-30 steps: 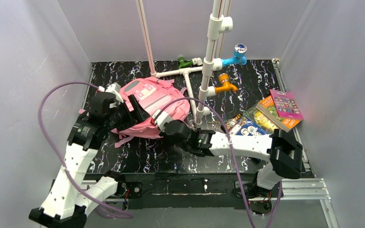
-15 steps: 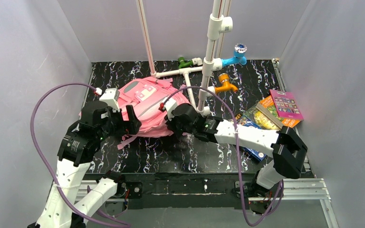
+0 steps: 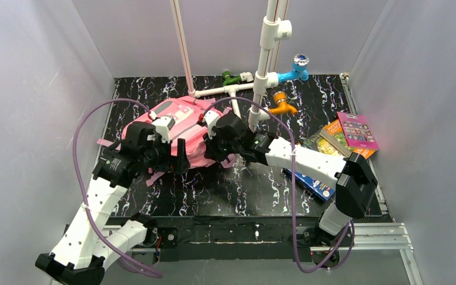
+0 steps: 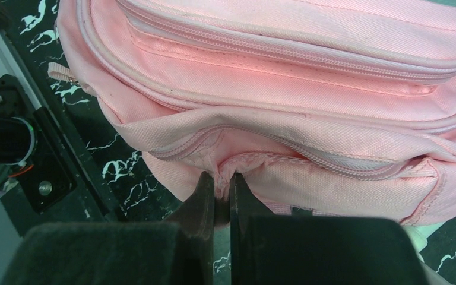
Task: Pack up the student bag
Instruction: Unzip the student bag at the center of the board.
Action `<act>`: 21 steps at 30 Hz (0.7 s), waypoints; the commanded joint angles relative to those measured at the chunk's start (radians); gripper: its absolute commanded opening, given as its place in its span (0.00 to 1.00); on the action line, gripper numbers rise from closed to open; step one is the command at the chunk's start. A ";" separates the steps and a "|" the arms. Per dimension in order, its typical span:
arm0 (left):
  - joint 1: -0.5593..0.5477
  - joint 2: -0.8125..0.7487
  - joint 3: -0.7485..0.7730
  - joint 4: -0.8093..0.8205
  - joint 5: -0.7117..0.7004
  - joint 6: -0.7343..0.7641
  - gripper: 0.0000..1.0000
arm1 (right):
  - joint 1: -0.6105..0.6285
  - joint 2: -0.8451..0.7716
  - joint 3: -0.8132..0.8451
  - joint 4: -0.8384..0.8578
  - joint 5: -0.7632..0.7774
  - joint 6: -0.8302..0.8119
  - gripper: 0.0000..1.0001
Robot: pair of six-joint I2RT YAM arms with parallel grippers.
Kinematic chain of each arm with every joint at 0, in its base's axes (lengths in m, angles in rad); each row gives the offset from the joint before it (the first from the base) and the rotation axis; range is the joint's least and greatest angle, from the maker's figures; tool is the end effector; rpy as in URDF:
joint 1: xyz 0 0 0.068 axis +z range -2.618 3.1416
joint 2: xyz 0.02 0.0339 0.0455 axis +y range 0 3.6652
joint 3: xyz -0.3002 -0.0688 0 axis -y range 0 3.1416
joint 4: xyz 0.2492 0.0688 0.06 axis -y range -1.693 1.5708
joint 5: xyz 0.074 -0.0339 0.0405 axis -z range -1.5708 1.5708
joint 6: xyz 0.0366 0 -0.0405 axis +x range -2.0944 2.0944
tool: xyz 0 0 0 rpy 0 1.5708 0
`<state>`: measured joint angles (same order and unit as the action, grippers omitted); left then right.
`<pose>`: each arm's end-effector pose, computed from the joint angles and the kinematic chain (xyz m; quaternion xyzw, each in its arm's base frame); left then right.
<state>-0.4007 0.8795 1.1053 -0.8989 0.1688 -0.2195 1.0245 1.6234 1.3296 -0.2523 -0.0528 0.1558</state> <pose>0.1303 -0.0619 0.3904 0.1177 0.8907 -0.2043 0.3886 0.1990 0.3310 0.3411 -0.3784 0.7849 0.2918 0.3944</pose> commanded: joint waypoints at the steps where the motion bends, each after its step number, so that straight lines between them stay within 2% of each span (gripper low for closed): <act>1: -0.030 -0.080 -0.050 0.167 0.102 0.181 0.89 | -0.004 0.003 0.126 -0.011 -0.153 0.052 0.01; 7: -0.123 -0.043 -0.163 0.297 -0.108 0.414 0.83 | -0.004 -0.016 0.005 0.065 -0.144 -0.011 0.01; 12: -0.128 0.022 -0.147 0.321 -0.105 0.469 0.77 | -0.006 -0.024 0.014 0.050 -0.170 -0.019 0.01; 17: -0.128 0.068 -0.161 0.311 -0.144 0.382 0.60 | -0.012 -0.048 0.010 0.063 -0.164 -0.017 0.01; 19: -0.128 0.057 -0.165 0.311 -0.212 0.355 0.47 | -0.012 -0.058 -0.001 0.083 -0.167 -0.009 0.01; 21: -0.128 0.047 -0.153 0.294 -0.222 0.350 0.33 | -0.015 -0.058 -0.002 0.091 -0.162 -0.001 0.01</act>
<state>-0.5323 0.9463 0.9470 -0.5858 0.0471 0.1539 1.0134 1.6363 1.3231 -0.2764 -0.1368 0.1276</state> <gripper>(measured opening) 0.433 0.101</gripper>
